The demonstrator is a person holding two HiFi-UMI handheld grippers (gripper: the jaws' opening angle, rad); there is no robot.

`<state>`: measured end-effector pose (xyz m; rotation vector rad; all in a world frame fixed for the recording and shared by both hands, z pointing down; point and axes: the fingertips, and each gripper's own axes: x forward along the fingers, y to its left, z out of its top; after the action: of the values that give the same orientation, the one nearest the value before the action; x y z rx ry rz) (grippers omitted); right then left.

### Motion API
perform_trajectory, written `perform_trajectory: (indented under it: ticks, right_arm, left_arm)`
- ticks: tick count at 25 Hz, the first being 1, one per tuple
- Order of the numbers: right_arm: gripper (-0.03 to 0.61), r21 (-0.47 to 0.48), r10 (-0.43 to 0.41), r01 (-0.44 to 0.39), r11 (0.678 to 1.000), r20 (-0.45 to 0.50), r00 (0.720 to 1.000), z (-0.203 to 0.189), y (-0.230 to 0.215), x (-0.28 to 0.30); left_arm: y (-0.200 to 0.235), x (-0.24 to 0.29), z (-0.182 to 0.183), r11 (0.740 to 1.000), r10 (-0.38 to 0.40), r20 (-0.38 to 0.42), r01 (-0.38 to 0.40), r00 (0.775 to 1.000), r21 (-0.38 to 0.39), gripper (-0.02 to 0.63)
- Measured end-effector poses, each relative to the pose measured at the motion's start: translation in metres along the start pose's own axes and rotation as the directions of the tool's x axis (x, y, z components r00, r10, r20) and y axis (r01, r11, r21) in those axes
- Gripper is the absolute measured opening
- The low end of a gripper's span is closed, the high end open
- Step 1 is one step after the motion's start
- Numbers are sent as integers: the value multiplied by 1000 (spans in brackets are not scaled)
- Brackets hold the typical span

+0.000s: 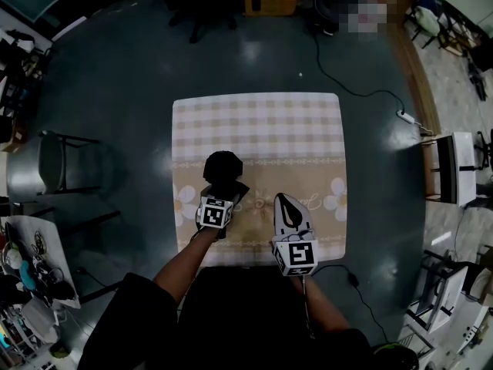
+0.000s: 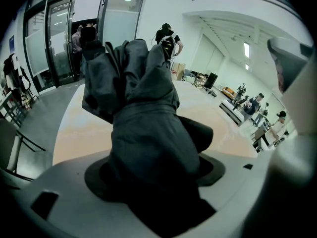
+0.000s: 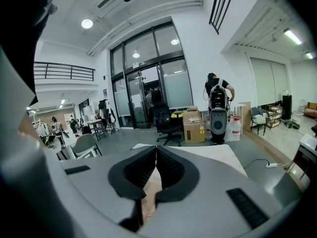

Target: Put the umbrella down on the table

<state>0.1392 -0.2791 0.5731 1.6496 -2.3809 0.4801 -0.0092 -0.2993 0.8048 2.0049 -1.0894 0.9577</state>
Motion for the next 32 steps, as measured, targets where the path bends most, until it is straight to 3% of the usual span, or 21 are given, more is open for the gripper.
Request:
perform_trajectory:
  ticks: [3,13,25,29,32]
  right_arm:
    - [17,3,11,-11,1000,-7,1000,-2,-20,-8]
    - [17,27,61,-61,998,-4,998,2,-26,-8]
    - [17,44,22,-22,999,12,1000,11,-37,-3]
    - [17,35,3,-5,999,30,1000,17,-35,-8]
    - [17,29,-9,8,1000,34,999,18,-30,-18]
  left_arm:
    - [-13,15,0,1000,2,-39,-2,999,6,357]
    - [-5,35,-28,1000,6,-159,-8,987,-8,362]
    - [-13,37,-29,1000,-20,-184,23,983,13,388]
    - [-12,25,-27,1000,-25,-171,27,985,9,393]
    - [-15,7,-22,999,-25,-118,28,993,24,391]
